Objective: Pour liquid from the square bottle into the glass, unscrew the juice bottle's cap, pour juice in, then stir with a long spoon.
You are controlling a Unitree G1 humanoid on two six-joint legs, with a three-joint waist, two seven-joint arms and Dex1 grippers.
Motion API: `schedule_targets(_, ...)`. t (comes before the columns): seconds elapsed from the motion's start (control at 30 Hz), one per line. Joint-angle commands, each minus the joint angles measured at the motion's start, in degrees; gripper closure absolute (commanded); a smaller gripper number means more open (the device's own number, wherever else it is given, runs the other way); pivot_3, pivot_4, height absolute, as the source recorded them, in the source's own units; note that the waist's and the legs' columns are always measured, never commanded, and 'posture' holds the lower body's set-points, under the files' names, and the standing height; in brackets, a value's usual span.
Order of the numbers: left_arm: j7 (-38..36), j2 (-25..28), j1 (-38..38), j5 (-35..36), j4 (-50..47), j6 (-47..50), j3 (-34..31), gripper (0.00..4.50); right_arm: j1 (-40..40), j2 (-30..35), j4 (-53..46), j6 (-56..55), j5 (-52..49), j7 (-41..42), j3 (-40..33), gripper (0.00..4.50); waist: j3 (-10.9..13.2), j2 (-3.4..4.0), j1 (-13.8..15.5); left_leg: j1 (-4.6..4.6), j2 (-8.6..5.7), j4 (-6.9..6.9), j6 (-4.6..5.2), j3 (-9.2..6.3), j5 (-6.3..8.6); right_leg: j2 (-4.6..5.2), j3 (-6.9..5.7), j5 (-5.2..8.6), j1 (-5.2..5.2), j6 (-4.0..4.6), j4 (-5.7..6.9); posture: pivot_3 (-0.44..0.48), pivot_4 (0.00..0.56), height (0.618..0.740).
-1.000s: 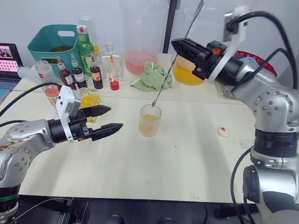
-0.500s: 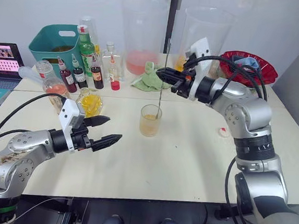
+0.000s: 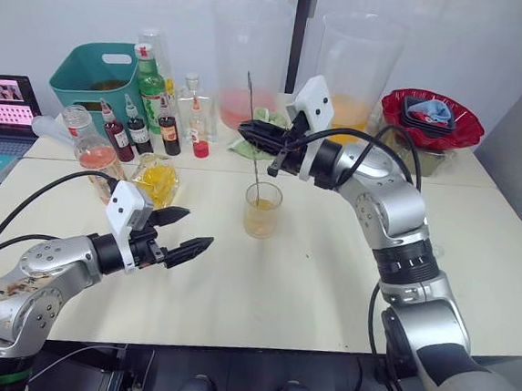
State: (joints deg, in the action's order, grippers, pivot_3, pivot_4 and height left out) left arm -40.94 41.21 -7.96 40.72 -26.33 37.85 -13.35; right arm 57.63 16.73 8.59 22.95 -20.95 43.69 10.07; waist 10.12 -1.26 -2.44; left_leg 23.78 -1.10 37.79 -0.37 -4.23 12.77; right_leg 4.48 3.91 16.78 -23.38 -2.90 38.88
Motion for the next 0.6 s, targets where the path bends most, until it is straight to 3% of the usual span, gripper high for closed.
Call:
schedule_targets(0.03,0.4,-0.1,-0.7,0.1,-2.2,-0.3,0.3,0.06,0.0,-0.3,-3.2,2.0,-2.2,1.2,-2.3,4.5,0.0,0.0,0.0,0.0,0.0,0.0,0.0,0.0,0.0,0.0,0.0,0.0,0.0,0.0,0.0,0.0,0.15,0.74)
schedule_targets(0.37,0.0,-0.5,-3.2,0.4,0.0,-0.4,1.0,0.06,-0.3,7.2,-9.8,9.5,-1.9,6.4,-2.0,4.5,0.0,0.0,0.2,0.0,0.0,0.0,0.0,-0.01,0.0,-0.02,-0.01,0.0,-0.02,0.0,0.0,0.0,0.15,0.74)
schedule_targets(0.6,-0.3,-0.8,-4.1,0.1,0.3,-0.3,2.1,0.06,0.6,10.4,-9.2,10.8,-0.4,7.7,-1.9,4.5,0.0,0.0,0.1,0.0,-0.01,0.0,0.0,-0.01,0.0,0.0,-0.01,0.0,0.01,0.0,-0.03,0.0,0.15,0.74)
